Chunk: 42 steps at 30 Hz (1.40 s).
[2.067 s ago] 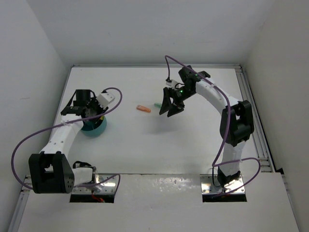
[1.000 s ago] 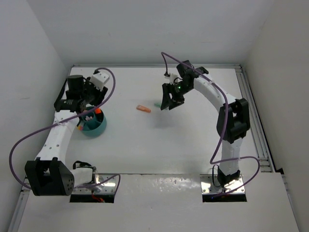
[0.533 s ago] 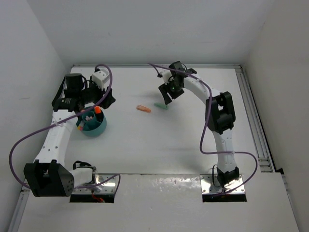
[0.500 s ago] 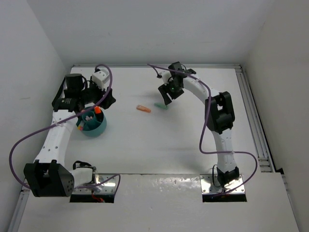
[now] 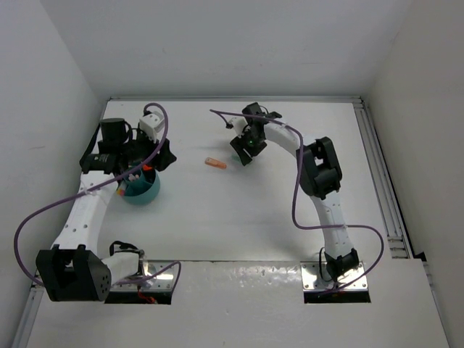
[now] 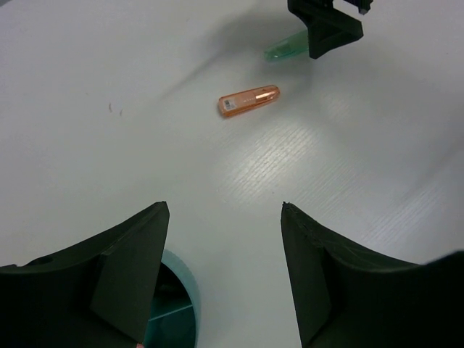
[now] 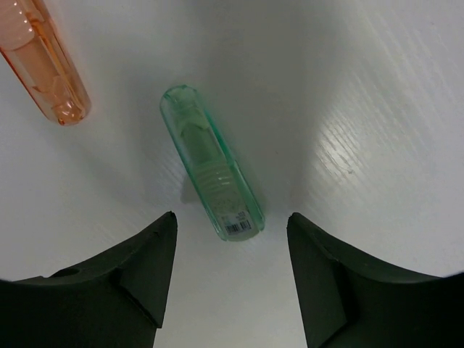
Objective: Sort the stationery into containers
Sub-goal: Grab a piece of stationery with the right arm, then pass the stationery from the right arm to the left
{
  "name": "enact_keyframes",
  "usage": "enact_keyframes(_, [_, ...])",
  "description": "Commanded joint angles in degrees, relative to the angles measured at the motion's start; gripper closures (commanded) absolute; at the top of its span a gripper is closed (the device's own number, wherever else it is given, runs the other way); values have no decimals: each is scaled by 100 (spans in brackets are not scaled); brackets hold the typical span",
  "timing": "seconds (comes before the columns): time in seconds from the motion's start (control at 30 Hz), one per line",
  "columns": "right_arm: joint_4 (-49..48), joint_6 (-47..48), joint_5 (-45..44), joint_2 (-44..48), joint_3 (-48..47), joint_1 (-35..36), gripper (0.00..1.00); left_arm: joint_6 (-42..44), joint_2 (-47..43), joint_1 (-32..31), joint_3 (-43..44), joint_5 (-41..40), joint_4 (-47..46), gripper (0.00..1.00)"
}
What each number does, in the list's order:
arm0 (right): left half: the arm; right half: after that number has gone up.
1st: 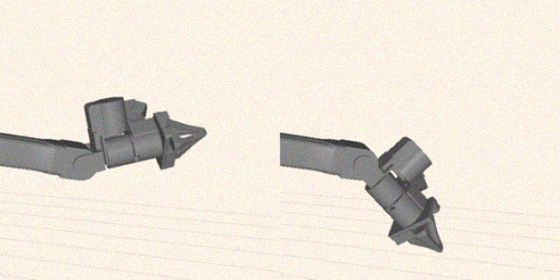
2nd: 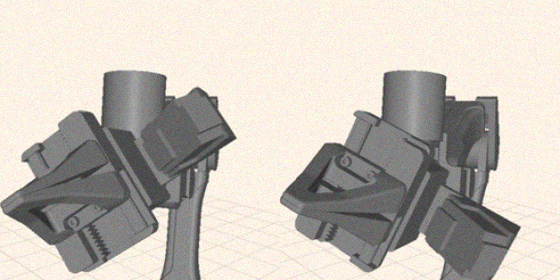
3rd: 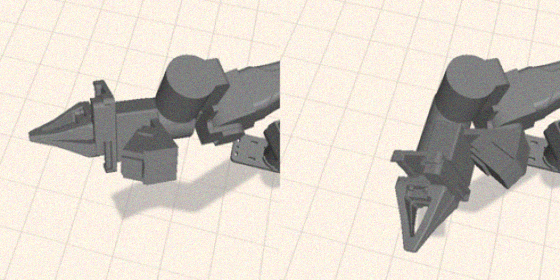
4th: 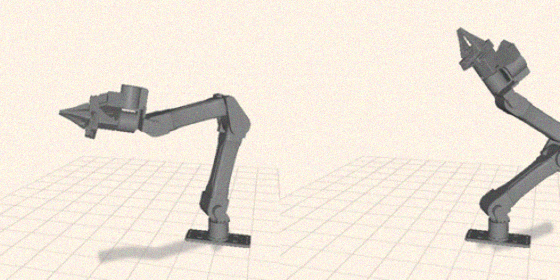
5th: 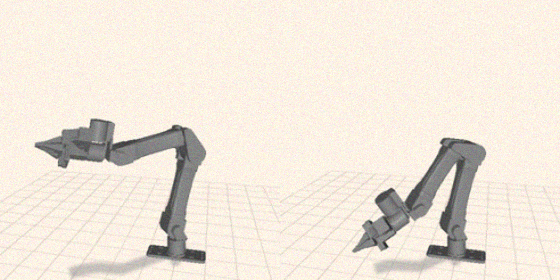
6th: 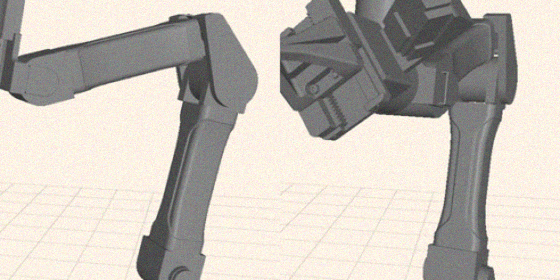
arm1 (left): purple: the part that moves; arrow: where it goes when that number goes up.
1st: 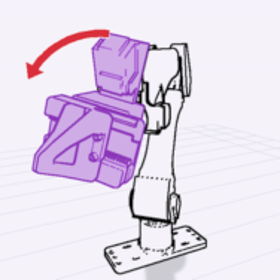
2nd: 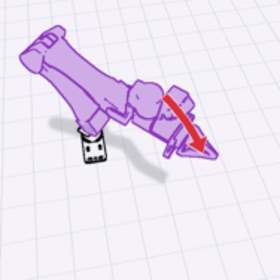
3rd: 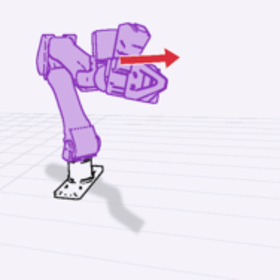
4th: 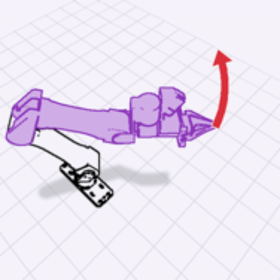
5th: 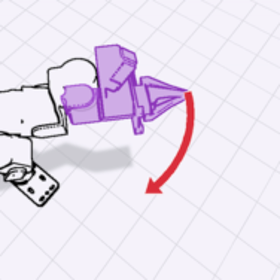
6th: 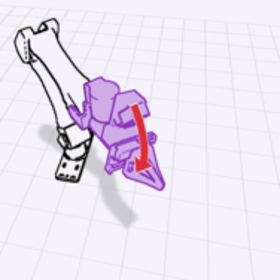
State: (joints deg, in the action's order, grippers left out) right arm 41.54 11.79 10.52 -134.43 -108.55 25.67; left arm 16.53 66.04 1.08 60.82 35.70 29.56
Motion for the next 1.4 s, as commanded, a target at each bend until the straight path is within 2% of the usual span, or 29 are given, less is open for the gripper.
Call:
enact_keyframes(0.0, [-304, 130, -41, -57, -96, 105, 40, -256, -241, -47, -131, 191, -284, 31])
enact_keyframes(0.23, [-374, 490, -462, -136, 70, 219, 58, -379, -372, -47, -184, 104, -372, 32])
enact_keyframes(0.37, [-577, 649, -569, 258, 720, 342, 84, -642, -486, 32, -289, 59, -548, 33])
enact_keyframes(0.43, [-507, 501, -525, 504, 1011, 377, 92, -923, -636, 128, -351, 286, -688, 33])
enact_keyframes(0.47, [-428, 143, -290, 828, 1090, 386, 98, -1107, -715, 181, -395, 401, -784, 34])
enact_keyframes(0.5, [-323, -87, -53, 1013, 1230, 377, 100, -1587, -924, 243, -552, 550, -924, 34])
enact_keyframes(0.57, [-409, -910, 587, 1757, 1607, 412, 100, -2666, -1302, 357, -789, 1086, -1574, 34])
enact_keyframes(0.63, [-672, -1370, 810, 2278, 1854, 570, 100, -3329, -1567, 314, -1255, 1324, -2415, 34])
enact_keyframes(0.67, [-787, -1668, 863, 2725, 1968, 640, 100, -3915, -1664, 305, -1396, 1351, -2620, 33])
enact_keyframes(0.7, [-997, -1793, 890, 2929, 2126, 771, 100, -4130, -1795, 279, -1597, 1369, -2840, 33])
enact_keyframes(0.87, [-1508, -2663, 846, 3739, 2339, 1167, 100, -5114, -1831, 243, -1845, 1519, -2851, 33])
enact_keyframes(0.9, [-1526, -2725, 759, 3818, 2304, 1351, 100, -5212, -1840, 226, -1898, 1458, -3129, 32])
enact_keyframes(1.07, [-1473, -2630, 179, 3837, 1988, 2098, 100, -5687, -1850, 24, -2030, 1150, -3360, 32])
enact_keyframes(1.23, [-1368, -2612, 2, 3688, 1811, 2407, 100, -5855, -1779, -47, -2065, 965, -3562, 32])
enact_keyframes(1.3, [-1368, -2629, -24, 3679, 1776, 2495, 100, -5863, -1718, -275, -2100, 921, -3598, 33])
enact_keyframes(1.37, [-1350, -2612, 2, 3678, 1732, 2557, 100, -5768, -1595, -371, -2092, 816, -3415, 38])
